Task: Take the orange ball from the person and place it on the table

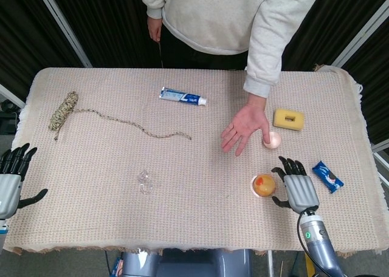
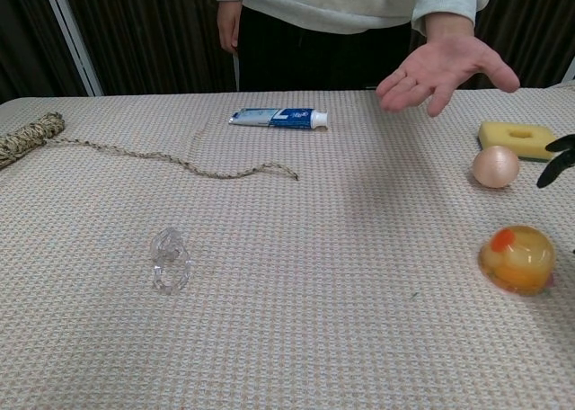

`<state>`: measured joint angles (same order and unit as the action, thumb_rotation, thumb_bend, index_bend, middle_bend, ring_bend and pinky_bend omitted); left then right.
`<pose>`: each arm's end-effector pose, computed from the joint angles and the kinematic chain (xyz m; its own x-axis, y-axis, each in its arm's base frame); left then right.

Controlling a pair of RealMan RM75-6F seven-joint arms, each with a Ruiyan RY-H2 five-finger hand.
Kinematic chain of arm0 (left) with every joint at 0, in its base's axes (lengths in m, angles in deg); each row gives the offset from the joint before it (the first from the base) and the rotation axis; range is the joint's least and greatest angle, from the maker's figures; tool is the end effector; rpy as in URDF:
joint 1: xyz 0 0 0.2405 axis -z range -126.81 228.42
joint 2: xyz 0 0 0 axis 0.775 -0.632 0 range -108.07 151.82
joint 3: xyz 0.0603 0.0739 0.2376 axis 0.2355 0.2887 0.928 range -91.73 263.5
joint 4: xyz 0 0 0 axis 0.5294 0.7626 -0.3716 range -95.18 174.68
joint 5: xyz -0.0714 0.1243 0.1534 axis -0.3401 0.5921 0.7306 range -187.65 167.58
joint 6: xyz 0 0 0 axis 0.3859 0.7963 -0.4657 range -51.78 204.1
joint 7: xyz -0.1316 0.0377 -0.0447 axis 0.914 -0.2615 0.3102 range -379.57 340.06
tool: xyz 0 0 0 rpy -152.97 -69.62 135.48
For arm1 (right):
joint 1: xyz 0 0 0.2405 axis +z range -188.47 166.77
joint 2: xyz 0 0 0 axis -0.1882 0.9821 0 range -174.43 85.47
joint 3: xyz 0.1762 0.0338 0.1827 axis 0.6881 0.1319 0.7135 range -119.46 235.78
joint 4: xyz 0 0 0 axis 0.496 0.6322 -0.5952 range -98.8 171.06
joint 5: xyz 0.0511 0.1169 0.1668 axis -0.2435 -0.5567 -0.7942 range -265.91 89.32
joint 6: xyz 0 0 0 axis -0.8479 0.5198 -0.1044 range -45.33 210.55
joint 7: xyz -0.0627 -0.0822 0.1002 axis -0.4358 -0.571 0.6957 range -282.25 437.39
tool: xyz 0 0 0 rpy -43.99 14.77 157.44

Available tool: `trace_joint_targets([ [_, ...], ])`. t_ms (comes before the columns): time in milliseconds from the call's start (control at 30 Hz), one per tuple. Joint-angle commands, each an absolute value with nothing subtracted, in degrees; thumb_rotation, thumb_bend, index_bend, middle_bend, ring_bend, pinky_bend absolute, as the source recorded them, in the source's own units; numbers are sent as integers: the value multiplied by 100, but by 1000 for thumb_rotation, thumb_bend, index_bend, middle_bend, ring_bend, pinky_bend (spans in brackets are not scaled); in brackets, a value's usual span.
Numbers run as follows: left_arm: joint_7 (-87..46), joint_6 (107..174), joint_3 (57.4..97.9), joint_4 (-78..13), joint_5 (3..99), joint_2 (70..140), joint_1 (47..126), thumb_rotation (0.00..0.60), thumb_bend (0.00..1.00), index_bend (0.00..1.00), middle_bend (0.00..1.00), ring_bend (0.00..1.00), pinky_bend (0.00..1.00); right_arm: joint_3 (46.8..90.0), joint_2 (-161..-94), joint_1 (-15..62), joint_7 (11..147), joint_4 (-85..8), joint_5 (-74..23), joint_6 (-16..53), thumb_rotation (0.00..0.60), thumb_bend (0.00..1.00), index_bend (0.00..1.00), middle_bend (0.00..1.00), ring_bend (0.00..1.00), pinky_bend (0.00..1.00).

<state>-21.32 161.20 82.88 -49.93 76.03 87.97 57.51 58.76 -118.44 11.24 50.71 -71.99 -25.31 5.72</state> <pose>-0.3108 0.1922 0.1526 0.4307 -0.0145 0.9024 0.9016 -0.0375 -0.4309 -0.2306 -0.2312 0.0677 0.4008 -0.2428 0.8834 -0.9133 -0.0301 0.4061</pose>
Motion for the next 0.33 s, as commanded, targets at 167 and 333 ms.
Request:
trace_joint_targets([
  [167,-2137,16109,8278,-4990,7575,8807,5754,600,200,2,0,0,0,5732,-11236,700,5680,-6597,-1583,-50,600,119,135,0,0,0],
  [333,-2181,16150,8282,-4978,7616,8816,5750,600,199,2,0,0,0,5690,-11269,466,6237,-5708,-1089,-347,600,112,57,0,0,0],
])
